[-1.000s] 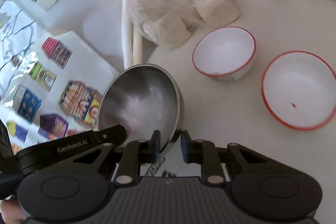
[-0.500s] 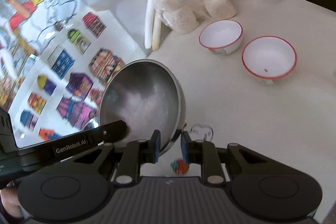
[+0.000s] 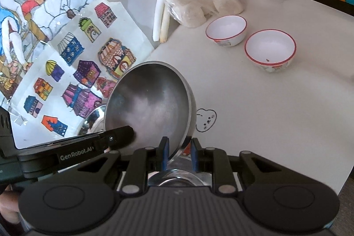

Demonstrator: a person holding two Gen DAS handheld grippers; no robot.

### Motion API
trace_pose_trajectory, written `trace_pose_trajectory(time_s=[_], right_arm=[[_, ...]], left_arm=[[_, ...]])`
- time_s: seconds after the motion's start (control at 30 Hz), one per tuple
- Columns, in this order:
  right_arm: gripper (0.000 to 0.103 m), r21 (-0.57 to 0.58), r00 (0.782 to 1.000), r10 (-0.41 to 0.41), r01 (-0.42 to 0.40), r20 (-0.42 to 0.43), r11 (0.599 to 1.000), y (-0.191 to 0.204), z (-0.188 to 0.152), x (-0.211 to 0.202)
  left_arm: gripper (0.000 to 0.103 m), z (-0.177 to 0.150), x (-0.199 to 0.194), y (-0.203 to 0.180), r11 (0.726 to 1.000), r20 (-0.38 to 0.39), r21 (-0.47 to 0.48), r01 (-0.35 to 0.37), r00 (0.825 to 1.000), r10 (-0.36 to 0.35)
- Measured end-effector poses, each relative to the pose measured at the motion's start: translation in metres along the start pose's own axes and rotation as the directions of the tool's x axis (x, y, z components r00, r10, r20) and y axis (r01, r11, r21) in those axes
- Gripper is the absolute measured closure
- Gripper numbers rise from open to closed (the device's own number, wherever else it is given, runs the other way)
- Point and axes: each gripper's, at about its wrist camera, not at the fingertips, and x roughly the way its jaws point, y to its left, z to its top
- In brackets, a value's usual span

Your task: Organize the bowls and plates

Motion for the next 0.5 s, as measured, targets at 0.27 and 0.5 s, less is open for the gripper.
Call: trace_pose_trajectory(time_s=[0.27, 0.5], right_arm=[[0.08, 0.03, 0.999, -0.012, 0.013, -0.038, 0.999, -0.014, 0.009, 0.032], [0.08, 0.032, 0.998, -0.009, 0.011, -0.068, 0.999, -0.018, 0.012, 0.05]], left_arm=[[0.089, 0.005, 0.034, 0.009, 0.999, -0.053, -0.029, -0.021, 0.998, 0.02], [0.088, 0.005, 0.048, 0.019, 0.998, -0.084, -0.05, -0.028, 0.996, 0.023]])
